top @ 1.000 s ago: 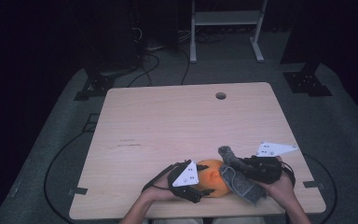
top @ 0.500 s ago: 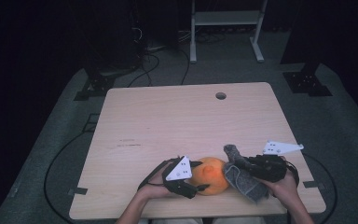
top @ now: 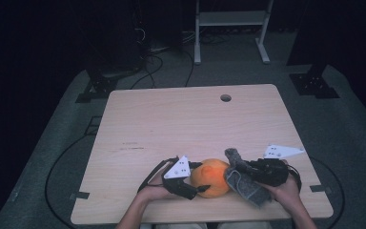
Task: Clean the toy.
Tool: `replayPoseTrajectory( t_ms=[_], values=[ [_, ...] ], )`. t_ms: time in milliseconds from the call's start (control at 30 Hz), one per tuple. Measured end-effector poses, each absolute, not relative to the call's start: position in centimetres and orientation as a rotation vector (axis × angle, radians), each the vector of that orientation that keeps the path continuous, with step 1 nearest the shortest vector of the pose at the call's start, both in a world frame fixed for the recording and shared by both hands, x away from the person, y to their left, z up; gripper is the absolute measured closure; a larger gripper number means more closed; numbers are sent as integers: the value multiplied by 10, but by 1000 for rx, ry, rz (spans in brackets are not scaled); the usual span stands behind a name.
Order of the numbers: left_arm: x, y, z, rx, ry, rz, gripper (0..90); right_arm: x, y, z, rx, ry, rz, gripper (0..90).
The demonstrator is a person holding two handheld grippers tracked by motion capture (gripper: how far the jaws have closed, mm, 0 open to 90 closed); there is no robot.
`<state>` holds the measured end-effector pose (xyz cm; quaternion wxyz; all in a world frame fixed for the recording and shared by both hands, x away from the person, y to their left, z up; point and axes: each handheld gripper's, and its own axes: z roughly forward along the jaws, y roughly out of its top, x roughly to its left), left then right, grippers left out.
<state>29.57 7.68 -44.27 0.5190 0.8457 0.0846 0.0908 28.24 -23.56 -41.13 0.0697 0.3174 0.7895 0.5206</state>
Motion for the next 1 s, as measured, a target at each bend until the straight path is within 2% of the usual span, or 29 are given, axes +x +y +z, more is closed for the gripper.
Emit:
replayPoseTrajectory(
  t_ms=[200,433,633,733,867,1000],
  values=[
    [297,80,-443,2023,225,215,236,290,-246,-432,1063,2406,1450,766],
    [299,80,-444,2017,234,219,230,281,-237,-408,940,2357,1596,764],
    [301,81,-444,2005,272,225,230,290,-241,-430,1039,2400,1422,765],
    [302,81,-445,1998,281,227,228,285,-243,-421,1015,2369,1482,765],
    [302,79,-445,1993,291,231,227,274,-226,-401,878,2359,1587,763],
    [303,78,-445,1985,329,241,229,280,-223,-416,897,2387,1539,761]
  ],
)
